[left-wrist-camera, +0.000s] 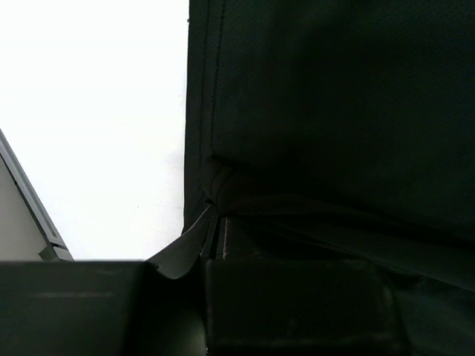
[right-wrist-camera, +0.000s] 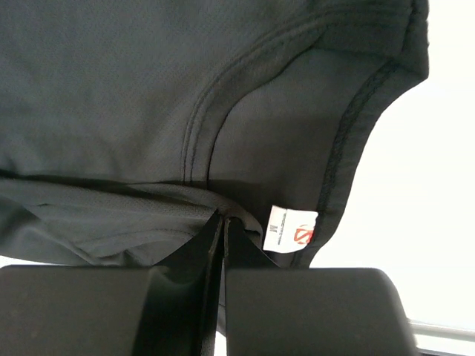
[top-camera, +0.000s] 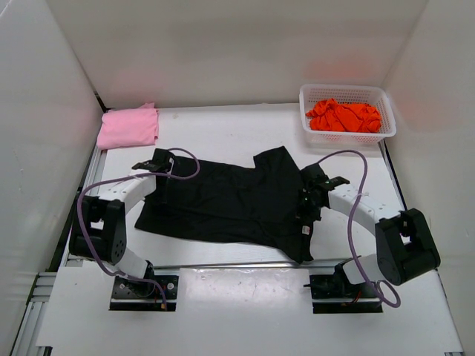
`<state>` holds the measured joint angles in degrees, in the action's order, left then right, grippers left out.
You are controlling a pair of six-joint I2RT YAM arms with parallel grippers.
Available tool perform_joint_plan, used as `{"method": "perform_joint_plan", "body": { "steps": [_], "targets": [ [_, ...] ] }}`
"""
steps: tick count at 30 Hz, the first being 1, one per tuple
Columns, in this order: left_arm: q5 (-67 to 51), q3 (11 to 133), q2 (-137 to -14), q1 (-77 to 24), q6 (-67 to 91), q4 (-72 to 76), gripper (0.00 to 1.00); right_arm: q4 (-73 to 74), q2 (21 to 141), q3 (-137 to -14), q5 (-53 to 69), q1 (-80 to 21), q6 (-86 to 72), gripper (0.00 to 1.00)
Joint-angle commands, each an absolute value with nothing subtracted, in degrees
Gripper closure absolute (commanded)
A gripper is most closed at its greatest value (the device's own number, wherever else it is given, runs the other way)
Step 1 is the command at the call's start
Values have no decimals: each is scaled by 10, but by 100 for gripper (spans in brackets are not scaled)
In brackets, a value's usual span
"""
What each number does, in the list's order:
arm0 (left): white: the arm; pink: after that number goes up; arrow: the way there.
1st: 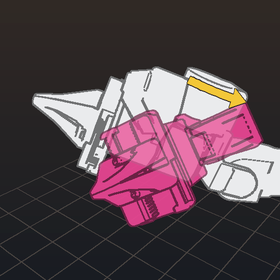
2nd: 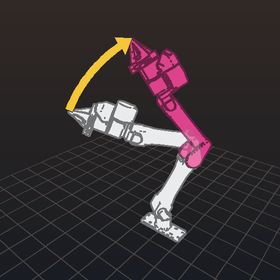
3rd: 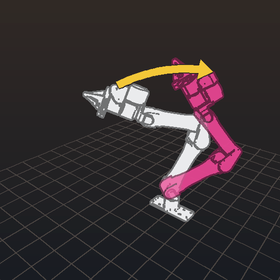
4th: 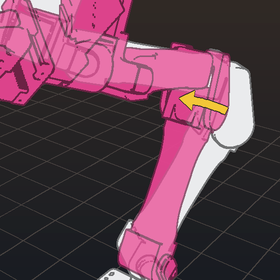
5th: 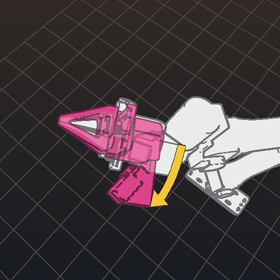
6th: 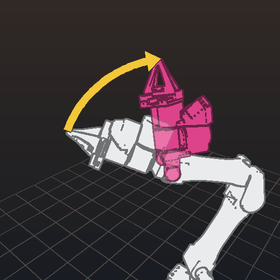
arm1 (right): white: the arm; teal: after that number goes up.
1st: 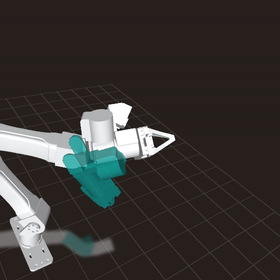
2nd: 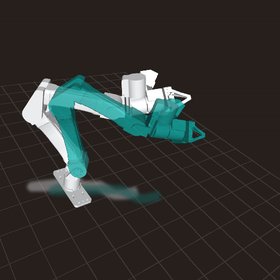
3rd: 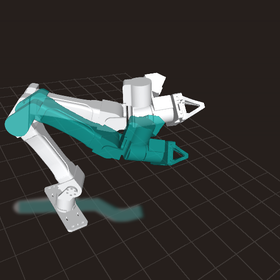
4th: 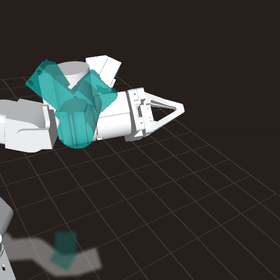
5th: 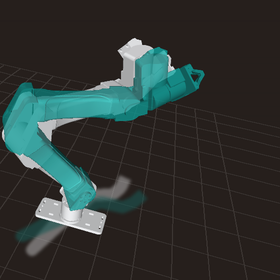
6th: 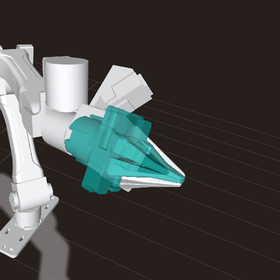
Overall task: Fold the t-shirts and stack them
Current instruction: Fold the flattened tshirt in 1/3 of the way
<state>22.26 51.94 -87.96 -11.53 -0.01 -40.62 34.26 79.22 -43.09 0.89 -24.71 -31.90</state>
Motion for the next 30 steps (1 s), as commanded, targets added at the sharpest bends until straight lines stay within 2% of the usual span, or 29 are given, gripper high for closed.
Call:
{"method": "perform_joint_plan", "body": {
  "steps": [1, 4, 7, 11, 16, 21, 24, 27, 30],
  "targets": [
    [255, 504, -840, -117, 0, -394, 89, 378, 779, -440, 30, -244, -304, 100],
    [261, 465, -776, -117, 0, -423, 89, 414, 710, -407, 42, -266, -326, 100],
    [261, 411, -643, -117, 0, -460, 89, 475, 622, -361, 42, -313, -377, 100],
    [242, 350, -524, -112, 0, -536, 89, 519, 484, -293, 75, -391, -467, 100],
    [223, 332, -454, -100, 0, -594, 89, 543, 378, -279, 112, -467, -546, 100],
    [223, 311, -440, -100, 0, -585, 89, 579, 399, -332, 66, -491, -541, 100],
    [223, 311, -469, -100, 0, -540, 89, 584, 441, -393, -4, -484, -519, 100],
    [236, 344, -536, -100, 0, -495, 86, 569, 515, -431, -44, -430, -463, 100],
    [236, 388, -598, -100, 0, -458, 86, 523, 594, -443, -32, -360, -397, 100]
  ]
}}
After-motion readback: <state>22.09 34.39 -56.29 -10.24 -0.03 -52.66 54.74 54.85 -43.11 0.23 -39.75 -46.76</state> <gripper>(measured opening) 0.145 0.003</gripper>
